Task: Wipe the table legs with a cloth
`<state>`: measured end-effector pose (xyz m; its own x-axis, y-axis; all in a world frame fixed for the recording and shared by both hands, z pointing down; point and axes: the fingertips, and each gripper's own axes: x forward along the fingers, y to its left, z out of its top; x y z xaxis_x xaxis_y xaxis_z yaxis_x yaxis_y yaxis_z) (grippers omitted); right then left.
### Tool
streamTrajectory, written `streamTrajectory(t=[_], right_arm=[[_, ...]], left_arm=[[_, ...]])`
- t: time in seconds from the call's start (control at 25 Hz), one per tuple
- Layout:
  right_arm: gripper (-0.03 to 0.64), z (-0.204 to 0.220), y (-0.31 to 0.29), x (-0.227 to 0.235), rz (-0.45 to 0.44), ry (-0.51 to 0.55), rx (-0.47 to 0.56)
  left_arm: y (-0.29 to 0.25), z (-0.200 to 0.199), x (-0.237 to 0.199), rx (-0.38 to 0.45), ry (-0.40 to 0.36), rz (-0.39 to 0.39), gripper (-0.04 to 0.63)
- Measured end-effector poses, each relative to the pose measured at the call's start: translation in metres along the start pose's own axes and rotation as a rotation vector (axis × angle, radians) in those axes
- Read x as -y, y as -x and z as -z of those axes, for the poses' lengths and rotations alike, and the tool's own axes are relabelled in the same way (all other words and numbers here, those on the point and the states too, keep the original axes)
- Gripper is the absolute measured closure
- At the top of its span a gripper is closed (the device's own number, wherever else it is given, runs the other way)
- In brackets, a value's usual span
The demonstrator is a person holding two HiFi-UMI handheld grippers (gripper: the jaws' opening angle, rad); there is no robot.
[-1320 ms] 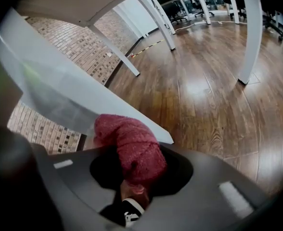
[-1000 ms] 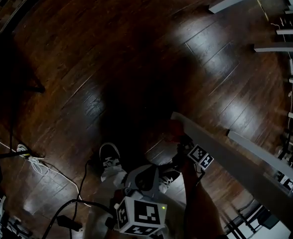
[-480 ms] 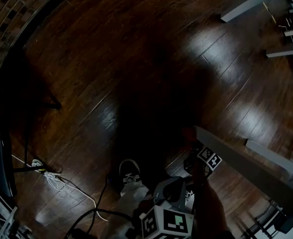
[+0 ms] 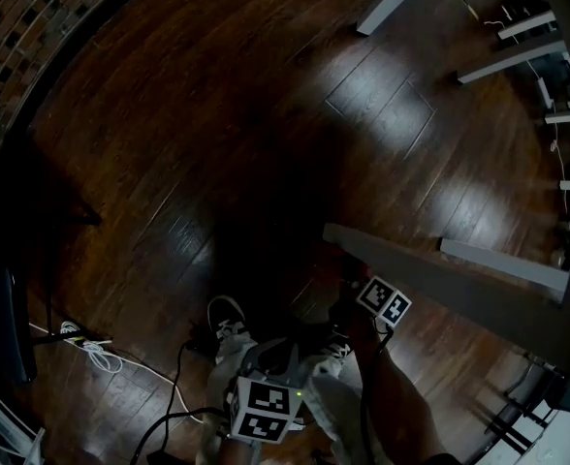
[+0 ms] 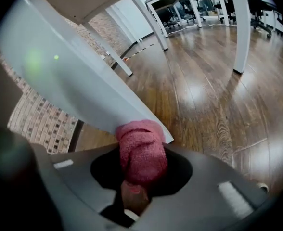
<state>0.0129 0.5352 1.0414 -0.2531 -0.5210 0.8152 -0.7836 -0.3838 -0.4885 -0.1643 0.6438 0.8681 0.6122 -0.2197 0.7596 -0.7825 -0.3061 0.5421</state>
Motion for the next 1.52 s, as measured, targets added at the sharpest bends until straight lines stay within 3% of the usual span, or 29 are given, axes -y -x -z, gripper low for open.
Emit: streamTrajectory(t=[0.12, 0.24, 0.52, 0.64, 0.8, 0.92, 1.08, 1.32, 1.52], right_arm=[[0.528, -0.023, 0.052, -0.027, -0.034, 0.049, 0.009], [0.528, -0.04, 0.111, -0.057, -0.067, 0.099, 0.019], [0.528, -0.088, 0.235, -0.152, -0.209, 0.253, 0.106], [0.528, -0.105, 0.294, -0.19, -0.273, 0.333, 0.131], [0.528, -0.125, 0.373, -0.232, -0.355, 0.417, 0.139], [0.528, -0.157, 0.411, -0.26, -0.409, 0.417, 0.175], [0.528, -0.181, 0.448, -0.246, -0.405, 0.383, 0.154], [0.526, -0.209, 0.454, -0.209, -0.364, 0.479, 0.065], [0.526, -0.217, 0.462, -0.181, -0.343, 0.499, 0.03]], left_arm=[[0.014, 0.021, 0.033, -0.069, -0.023, 0.011, 0.598], [0.03, 0.009, 0.074, -0.094, -0.051, 0.037, 0.598], [0.063, -0.09, 0.144, -0.043, -0.224, 0.05, 0.6], [0.091, -0.127, 0.181, -0.021, -0.264, 0.05, 0.6], [0.135, -0.161, 0.24, -0.041, -0.295, 0.059, 0.6], [0.167, -0.198, 0.276, -0.054, -0.366, 0.056, 0.6], [0.195, -0.206, 0.33, -0.111, -0.409, 0.026, 0.6], [0.215, -0.205, 0.39, -0.202, -0.464, 0.027, 0.6], [0.215, -0.197, 0.419, -0.249, -0.477, -0.009, 0.6]])
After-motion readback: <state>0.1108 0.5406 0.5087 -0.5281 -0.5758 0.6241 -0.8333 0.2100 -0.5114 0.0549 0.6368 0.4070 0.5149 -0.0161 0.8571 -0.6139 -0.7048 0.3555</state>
